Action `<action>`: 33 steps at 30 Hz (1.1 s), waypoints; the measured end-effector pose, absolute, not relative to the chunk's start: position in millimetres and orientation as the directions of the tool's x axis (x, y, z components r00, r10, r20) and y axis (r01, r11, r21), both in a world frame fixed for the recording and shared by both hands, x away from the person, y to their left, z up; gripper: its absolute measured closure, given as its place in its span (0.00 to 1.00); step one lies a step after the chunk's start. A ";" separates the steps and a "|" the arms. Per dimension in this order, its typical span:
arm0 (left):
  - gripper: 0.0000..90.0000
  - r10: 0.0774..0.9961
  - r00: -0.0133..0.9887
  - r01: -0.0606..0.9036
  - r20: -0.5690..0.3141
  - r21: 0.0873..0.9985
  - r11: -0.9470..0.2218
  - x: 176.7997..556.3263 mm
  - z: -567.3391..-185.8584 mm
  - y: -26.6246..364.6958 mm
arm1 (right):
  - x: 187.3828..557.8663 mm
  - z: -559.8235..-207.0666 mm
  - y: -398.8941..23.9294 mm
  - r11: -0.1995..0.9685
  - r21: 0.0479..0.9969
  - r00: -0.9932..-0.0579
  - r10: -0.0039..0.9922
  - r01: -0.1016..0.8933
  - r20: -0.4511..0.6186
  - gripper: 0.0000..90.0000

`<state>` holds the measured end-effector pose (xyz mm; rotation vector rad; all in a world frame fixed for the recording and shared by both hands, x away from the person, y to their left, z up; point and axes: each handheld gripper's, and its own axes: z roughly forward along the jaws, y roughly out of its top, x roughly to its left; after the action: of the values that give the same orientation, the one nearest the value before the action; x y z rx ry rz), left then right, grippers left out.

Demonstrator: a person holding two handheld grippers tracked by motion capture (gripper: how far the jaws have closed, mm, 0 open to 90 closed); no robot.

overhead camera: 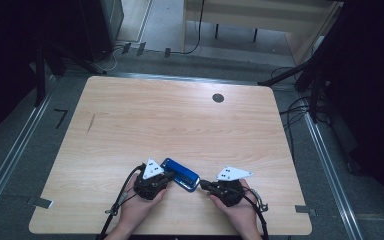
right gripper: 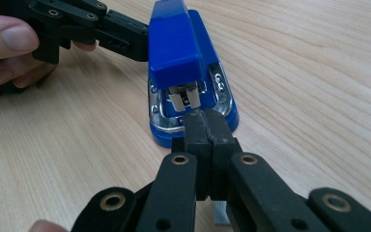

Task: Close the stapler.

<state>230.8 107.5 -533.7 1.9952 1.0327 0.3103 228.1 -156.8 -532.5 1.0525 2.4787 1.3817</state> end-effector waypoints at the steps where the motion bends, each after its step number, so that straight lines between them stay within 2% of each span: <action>1: 1.00 0.764 0.628 0.552 -0.148 0.776 -0.304 230.7 -533.5 107.2 | 227.8 -533.1 -155.6 0.348 0.788 -0.756 0.618 0.508 0.215 1.00; 15: 1.00 0.763 0.634 0.542 -0.129 0.778 -0.318 229.9 -533.4 106.1 | 228.6 -532.4 -150.6 0.324 0.792 -0.742 0.630 0.518 0.228 1.00; 33: 1.00 0.763 0.632 0.544 -0.135 0.778 -0.313 230.4 -533.6 106.5 | 227.1 -517.0 -146.7 0.342 0.810 -0.762 0.619 0.477 0.188 1.00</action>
<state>230.4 106.5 -533.6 2.0049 1.0242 0.3266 227.1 -146.7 -517.0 1.0073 2.4445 1.3930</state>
